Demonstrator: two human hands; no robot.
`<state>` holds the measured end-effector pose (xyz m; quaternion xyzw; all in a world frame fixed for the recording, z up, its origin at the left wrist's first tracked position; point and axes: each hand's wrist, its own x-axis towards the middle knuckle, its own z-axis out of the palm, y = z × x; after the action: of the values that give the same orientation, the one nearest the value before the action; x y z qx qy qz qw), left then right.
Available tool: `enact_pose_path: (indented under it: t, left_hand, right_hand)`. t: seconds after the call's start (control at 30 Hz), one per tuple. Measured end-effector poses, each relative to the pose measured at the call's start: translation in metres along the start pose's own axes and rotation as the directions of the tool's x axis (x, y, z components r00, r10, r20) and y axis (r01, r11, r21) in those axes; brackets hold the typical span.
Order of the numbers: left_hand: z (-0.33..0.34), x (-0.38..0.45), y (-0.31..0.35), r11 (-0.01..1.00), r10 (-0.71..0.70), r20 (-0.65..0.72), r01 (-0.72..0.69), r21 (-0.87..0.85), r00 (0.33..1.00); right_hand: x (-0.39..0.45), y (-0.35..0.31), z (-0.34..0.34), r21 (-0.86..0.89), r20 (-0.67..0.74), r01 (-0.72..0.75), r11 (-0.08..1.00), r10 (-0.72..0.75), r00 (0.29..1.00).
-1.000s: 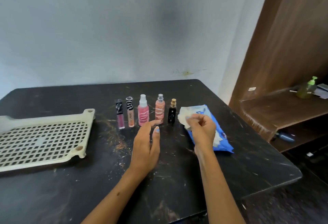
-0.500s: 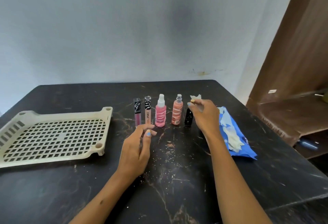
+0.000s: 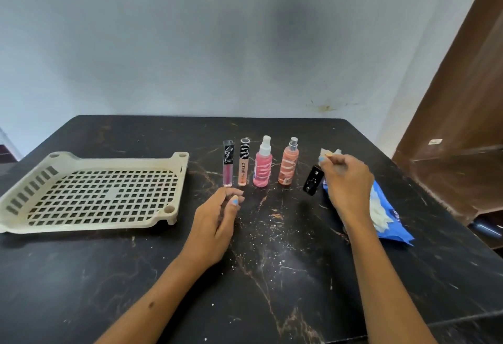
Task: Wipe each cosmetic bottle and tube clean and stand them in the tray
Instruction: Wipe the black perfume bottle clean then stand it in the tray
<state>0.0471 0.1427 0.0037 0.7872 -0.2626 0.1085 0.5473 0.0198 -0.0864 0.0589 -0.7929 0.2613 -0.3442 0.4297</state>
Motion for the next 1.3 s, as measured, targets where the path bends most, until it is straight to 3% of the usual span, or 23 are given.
enact_pose_path:
  t: [0.1, 0.2, 0.3, 0.47, 0.73, 1.1, 1.3]
  left_hand:
    - [-0.003, 0.002, 0.001, 0.995, -0.051, 0.026, 0.053, -0.088, 0.998]
    - [-0.005, 0.003, 0.005, 0.973, -0.112, 0.105, 0.131, -0.19, 0.988]
    - [-0.005, 0.003, 0.007, 0.953, -0.146, 0.136, 0.177, -0.246, 0.98]
    - [-0.006, 0.005, 0.009, 0.908, -0.255, 0.172, 0.296, -0.297, 0.952]
    - [-0.007, 0.01, 0.005, 0.852, -0.378, -0.04, 0.331, -0.405, 0.925]
    - [-0.007, 0.01, 0.005, 0.88, -0.337, -0.053, 0.294, -0.374, 0.94]
    - [-0.008, 0.01, 0.005, 0.853, -0.352, -0.054, 0.296, -0.431, 0.935]
  right_hand:
    - [-0.025, -0.011, 0.004, 0.203, 0.137, -0.052, 0.978, 0.024, 0.99]
    - [-0.043, -0.024, 0.019, 0.349, 0.345, -0.165, 0.923, 0.037, 0.938]
    - [-0.054, -0.034, 0.038, 0.397, 0.474, -0.199, 0.896, -0.014, 0.88]
    - [-0.059, -0.043, 0.06, 0.407, 0.553, -0.216, 0.888, -0.051, 0.831]
    - [-0.052, -0.03, 0.072, 0.519, 0.576, -0.353, 0.778, -0.014, 0.817]
    - [-0.061, -0.013, 0.075, 0.44, 0.633, -0.21, 0.873, -0.135, 0.762]
    - [-0.063, -0.008, 0.078, 0.425, 0.548, -0.095, 0.9, -0.173, 0.818]
